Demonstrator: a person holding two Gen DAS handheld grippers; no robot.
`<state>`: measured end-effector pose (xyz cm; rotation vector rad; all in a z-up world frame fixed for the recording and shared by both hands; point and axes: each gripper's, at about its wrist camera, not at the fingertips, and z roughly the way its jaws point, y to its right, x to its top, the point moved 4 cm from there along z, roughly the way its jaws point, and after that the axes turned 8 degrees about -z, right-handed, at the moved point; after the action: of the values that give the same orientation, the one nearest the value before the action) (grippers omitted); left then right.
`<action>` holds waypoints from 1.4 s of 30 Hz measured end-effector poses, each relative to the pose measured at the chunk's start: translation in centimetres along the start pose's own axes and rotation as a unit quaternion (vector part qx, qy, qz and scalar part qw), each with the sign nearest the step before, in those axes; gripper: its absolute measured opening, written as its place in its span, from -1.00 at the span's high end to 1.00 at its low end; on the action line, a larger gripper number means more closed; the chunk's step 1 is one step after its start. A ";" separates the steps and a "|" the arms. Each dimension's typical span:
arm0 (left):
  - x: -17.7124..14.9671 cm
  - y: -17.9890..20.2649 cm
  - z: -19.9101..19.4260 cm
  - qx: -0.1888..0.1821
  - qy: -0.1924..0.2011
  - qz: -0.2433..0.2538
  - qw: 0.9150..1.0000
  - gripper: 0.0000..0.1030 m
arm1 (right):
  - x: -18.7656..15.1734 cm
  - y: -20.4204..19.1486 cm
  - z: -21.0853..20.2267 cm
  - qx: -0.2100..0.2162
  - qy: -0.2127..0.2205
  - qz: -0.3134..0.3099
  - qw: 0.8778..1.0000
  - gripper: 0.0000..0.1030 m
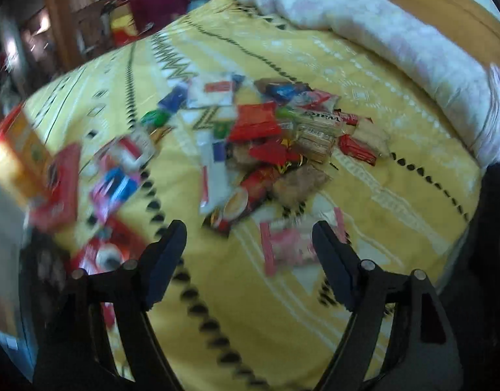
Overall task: Organize snacks
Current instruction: 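Move both open tools back over the snack pile on the bed, then grasp the red coffee stick with the left tool while the right tool grasps the clear biscuit bag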
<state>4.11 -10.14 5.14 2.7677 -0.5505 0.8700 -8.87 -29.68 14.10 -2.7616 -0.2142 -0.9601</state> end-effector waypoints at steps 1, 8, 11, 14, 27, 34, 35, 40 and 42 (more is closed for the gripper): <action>0.4 0.0 1.2 -0.005 -0.008 0.009 1.000 -0.55 | -0.2 0.3 0.6 0.003 -0.005 0.009 1.000 -0.73; 1.8 -1.7 6.8 -0.025 -0.030 -0.006 0.999 -0.54 | -1.5 1.0 3.5 0.017 -0.038 0.029 0.999 -0.73; 1.8 -1.5 8.1 -0.022 -0.029 -0.006 0.999 -0.55 | -1.2 0.9 4.3 0.016 -0.040 0.024 0.999 -0.73; 1.4 -1.5 8.1 -0.011 -0.033 -0.001 0.999 0.02 | -0.1 0.7 5.1 0.016 -0.035 0.016 0.999 -0.73; -3.3 -5.7 2.8 -0.050 -0.037 -0.077 0.995 0.52 | 7.6 0.3 14.1 0.047 -0.084 -0.088 0.992 -0.73; -2.0 -5.1 2.9 -0.049 0.011 -0.050 0.997 -0.59 | 9.6 0.3 20.8 0.050 -0.141 -0.259 0.954 -0.55; -1.8 -5.0 3.5 -0.053 0.001 -0.048 0.997 -0.59 | 9.8 0.4 21.9 0.050 -0.151 -0.288 0.944 -0.49; -2.7 -5.1 5.8 -0.055 -0.047 -0.041 0.997 -0.55 | 10.7 -0.2 25.4 0.061 -0.171 -0.378 0.908 -0.33; -2.8 -5.1 6.3 -0.053 -0.045 -0.042 0.997 -0.55 | 10.9 -0.8 26.5 0.070 -0.173 -0.400 0.898 -0.33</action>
<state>7.23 -6.48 -1.97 2.7211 -0.4766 0.6813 15.21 -21.76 0.74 -2.6752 -1.4940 -0.5208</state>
